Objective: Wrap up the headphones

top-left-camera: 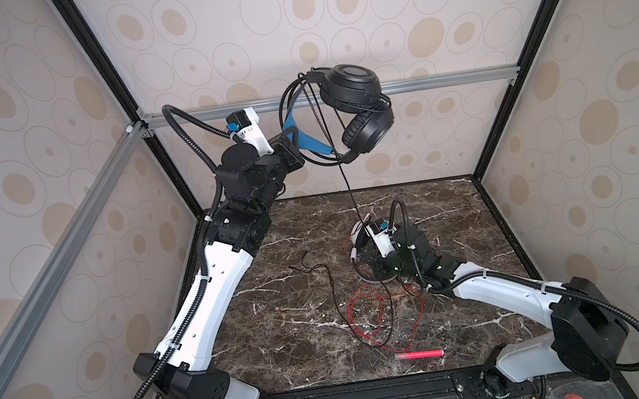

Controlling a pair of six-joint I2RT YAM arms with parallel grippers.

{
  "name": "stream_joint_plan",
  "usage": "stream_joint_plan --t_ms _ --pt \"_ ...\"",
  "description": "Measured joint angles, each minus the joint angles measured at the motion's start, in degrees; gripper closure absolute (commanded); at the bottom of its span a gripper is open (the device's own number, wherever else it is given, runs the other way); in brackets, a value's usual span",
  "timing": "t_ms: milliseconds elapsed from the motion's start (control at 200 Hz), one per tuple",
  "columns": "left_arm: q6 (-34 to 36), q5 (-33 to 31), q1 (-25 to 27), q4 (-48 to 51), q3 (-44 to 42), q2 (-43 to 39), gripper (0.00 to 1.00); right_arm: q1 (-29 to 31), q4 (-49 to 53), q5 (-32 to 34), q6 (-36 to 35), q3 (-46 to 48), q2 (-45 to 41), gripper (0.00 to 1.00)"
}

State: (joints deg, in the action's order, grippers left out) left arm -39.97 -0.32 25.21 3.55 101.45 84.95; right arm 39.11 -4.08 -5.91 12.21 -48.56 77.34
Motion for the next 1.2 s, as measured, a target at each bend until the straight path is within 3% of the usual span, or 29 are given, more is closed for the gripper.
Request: stream_joint_plan --t_ms 520,800,1000,1200 --pt "7.39 -17.88 -0.59 1.11 -7.96 0.20 1.00 13.51 20.72 11.54 -9.29 -1.70 -10.86 1.00" --pt "12.35 -21.07 -0.39 1.70 -8.74 1.20 1.00 15.34 27.08 15.54 -12.04 -3.45 -15.06 1.00" --pt "16.85 -24.41 -0.17 1.46 -10.67 1.20 1.00 18.14 33.31 19.04 -17.20 -11.28 -14.05 1.00" --pt "24.94 -28.13 1.75 2.45 -13.33 1.20 1.00 18.47 38.93 23.08 -26.36 -25.55 -7.87 1.00"
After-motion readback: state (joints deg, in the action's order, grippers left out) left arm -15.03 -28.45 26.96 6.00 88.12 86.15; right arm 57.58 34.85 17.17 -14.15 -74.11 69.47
